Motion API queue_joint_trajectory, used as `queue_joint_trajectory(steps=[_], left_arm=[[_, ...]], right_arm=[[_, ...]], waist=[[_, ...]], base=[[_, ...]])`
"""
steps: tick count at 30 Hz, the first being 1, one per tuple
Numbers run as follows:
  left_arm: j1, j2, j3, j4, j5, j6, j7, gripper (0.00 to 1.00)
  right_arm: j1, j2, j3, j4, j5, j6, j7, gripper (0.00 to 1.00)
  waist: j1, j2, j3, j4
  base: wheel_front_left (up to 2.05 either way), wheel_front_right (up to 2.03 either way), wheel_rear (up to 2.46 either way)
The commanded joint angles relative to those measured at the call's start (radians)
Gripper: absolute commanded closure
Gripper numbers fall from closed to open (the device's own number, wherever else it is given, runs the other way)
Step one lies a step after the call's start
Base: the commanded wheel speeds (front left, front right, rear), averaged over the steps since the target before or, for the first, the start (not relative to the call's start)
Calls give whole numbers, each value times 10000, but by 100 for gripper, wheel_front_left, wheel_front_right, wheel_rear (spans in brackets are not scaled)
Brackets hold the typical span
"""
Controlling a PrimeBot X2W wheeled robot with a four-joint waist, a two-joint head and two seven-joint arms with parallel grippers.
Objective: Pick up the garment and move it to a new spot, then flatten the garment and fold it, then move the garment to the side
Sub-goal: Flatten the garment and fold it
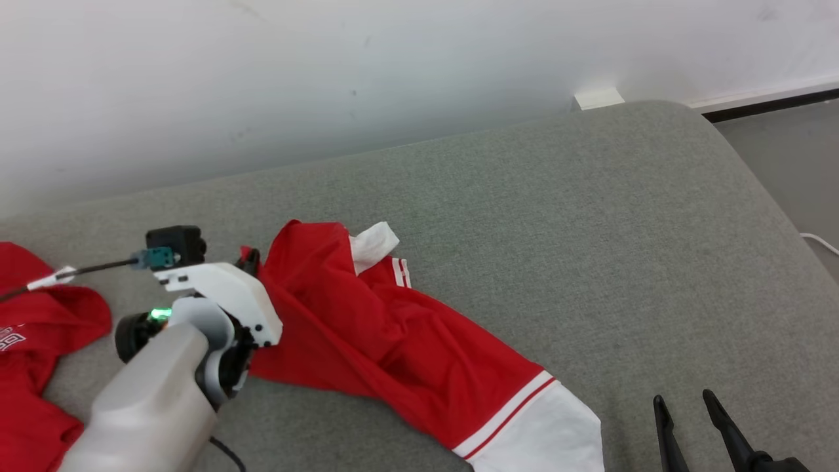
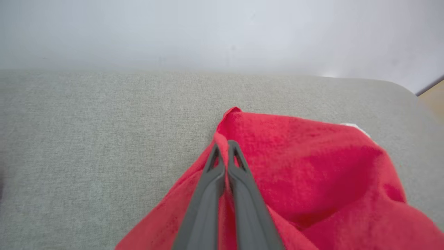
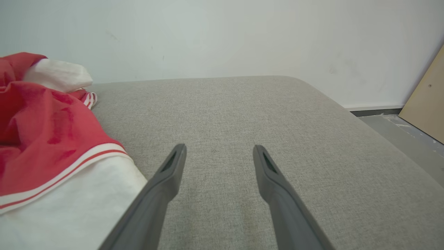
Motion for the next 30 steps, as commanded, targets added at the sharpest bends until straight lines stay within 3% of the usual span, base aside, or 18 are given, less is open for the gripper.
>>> queue_joint_trajectory(steps=[1,6,10,16,23,24,25,26,30], left_arm=[[367,-33,126,-216,-82,11,-371,100],[1716,78,530,-1744,-467,270,-1494,100],[3539,301,950,-3539,-648,866,-2112,100],[6508,-86,2058,-5905,-247,1507,-2329,100],[8406,-1476,3952,-6353,1782,810,-2326,100],[8544,-1585,4108,-6278,2107,718,-2326,85],[8685,-1674,4249,-6162,2386,646,-2325,47],[8809,-1755,4331,-6047,2630,548,-2326,2],[9080,-1889,4840,-5912,3833,271,-2324,0]], right_arm=[[142,-54,-90,13,-55,-29,9,0],[525,-87,-396,-86,-50,-29,10,0],[850,-144,-602,-151,-45,-29,9,0],[1071,-210,-808,-307,-38,-29,10,0],[1060,-349,-733,-265,-17,-29,10,0],[1023,-358,-737,-261,2,-29,9,0],[1010,-363,-737,-261,21,-29,10,0],[1006,-371,-732,-267,34,-29,9,0],[1101,-395,-762,-297,51,-29,9,0]], waist=[[0,0,-139,143],[0,0,-486,653],[0,0,-748,1096],[0,0,-922,1726],[0,0,-1067,2144],[0,0,-1077,2155],[0,0,-1089,2161],[0,0,-1104,2163],[0,0,-1191,2151]], base=[[0,0,0],[0,0,0],[0,0,0],[0,0,0],[0,0,0],[0,0,0],[0,0,0],[0,0,0],[0,0,0]])
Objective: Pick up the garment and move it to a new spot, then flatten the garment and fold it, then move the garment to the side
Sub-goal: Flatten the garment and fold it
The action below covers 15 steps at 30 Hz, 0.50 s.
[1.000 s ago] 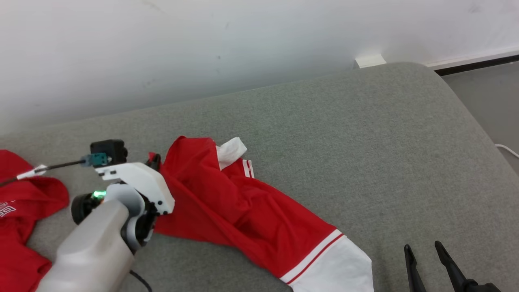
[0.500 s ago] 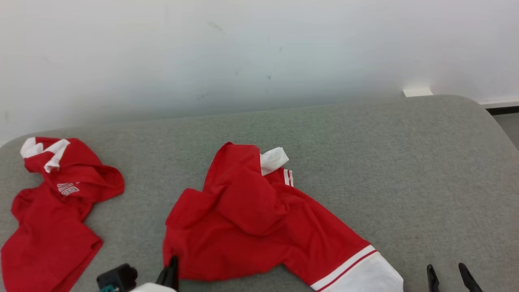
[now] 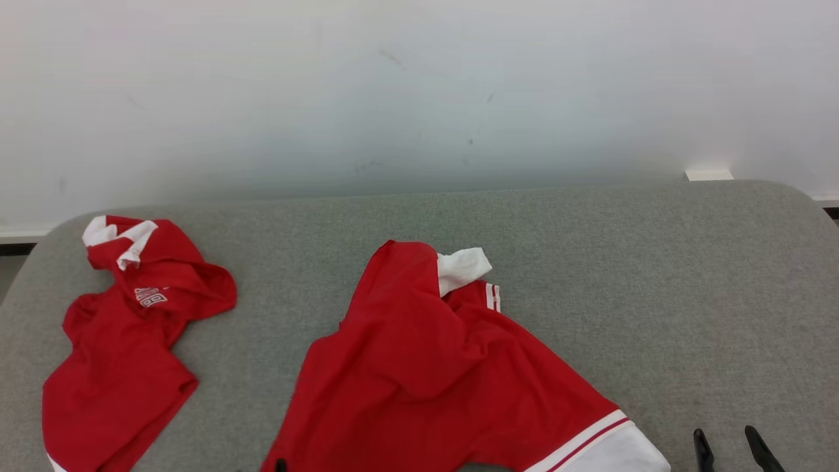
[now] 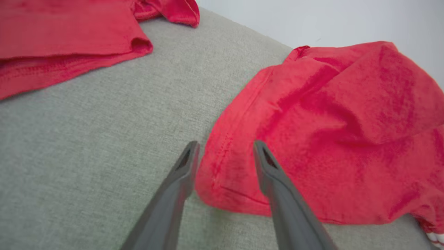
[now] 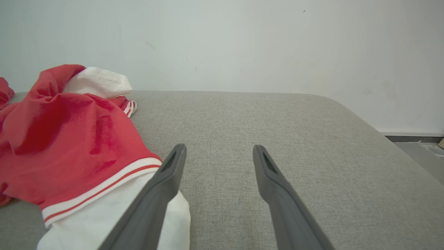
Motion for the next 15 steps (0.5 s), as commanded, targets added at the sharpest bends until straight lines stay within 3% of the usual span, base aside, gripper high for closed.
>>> queue_joint_trajectory(steps=[1,8,15], left_arm=[[177,-61,257,-145,569,-156,-7,0],[524,-504,1240,-1583,2866,-1228,-7,0],[255,-945,1686,-1536,4123,-2361,-7,0]], right_arm=[[116,-62,-113,-46,14,-29,9,0],[166,-156,-706,-594,-157,-30,9,0],[188,-209,-871,-1334,-588,-30,9,0]], waist=[[1,0,-46,-26],[1,0,-122,-103],[1,0,-172,-164]], base=[[0,0,0],[0,0,0],[0,0,0]])
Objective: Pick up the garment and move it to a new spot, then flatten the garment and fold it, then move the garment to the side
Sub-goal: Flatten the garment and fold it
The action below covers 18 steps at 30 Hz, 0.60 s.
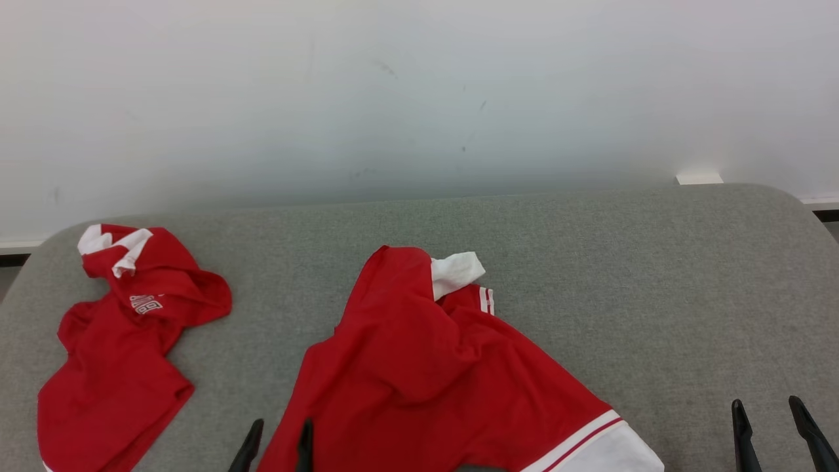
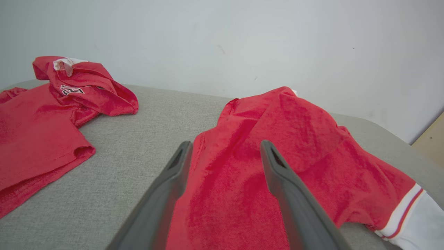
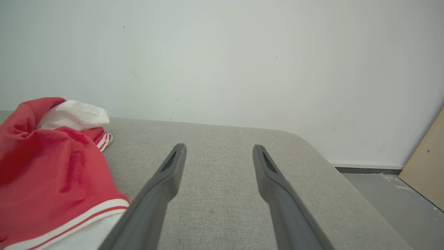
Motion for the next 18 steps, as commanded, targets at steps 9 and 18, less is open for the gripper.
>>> queue_joint_trajectory(steps=[9,18], left_arm=[[-263,-201,514,167,1074,-617,-5,0],[-96,-220,560,142,968,-490,-6,0]], right_arm=[[128,220,337,-19,-634,-30,9,0],[88,354,534,164,-510,-30,11,0]], waist=[[1,0,-64,-41],[1,0,-123,83]], base=[[0,0,0],[0,0,0]])
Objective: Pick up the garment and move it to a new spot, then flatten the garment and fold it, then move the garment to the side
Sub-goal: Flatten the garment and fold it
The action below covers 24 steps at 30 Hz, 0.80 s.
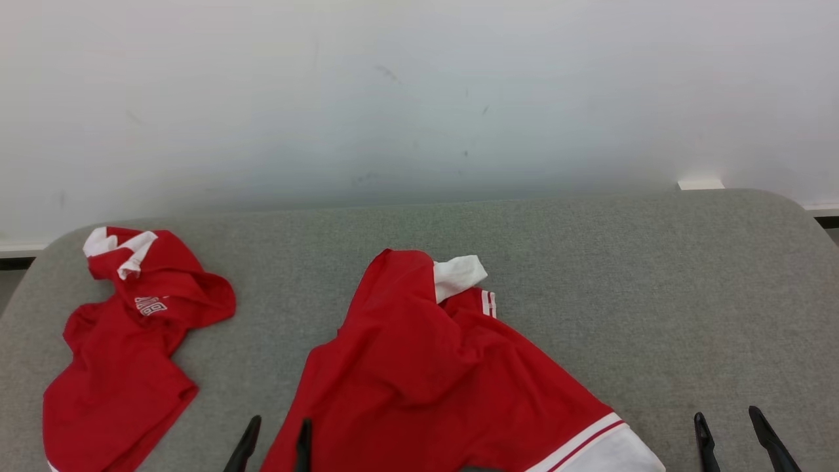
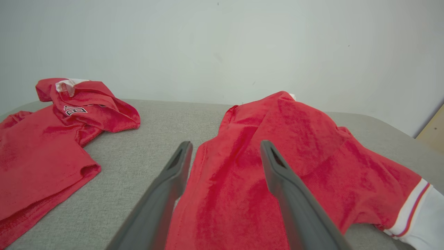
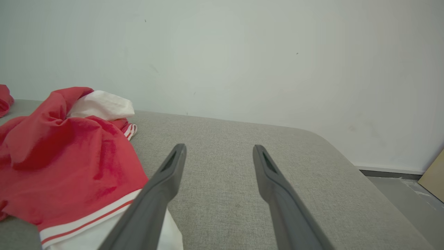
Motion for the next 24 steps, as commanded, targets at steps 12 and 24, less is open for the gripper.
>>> queue_joint_trajectory(steps=[12,24], left_arm=[[275,34,281,714,105,145,-4,0],[-3,633,-62,1793,127,-165,1710,0]], right_arm=[[-32,-471,312,107,1486,-30,11,0],[735,-2312,2601,649,3550,-30,3378,0]], waist=[[0,0,-25,147],[0,0,254,336]], base=[[0,0,0],[0,0,0]])
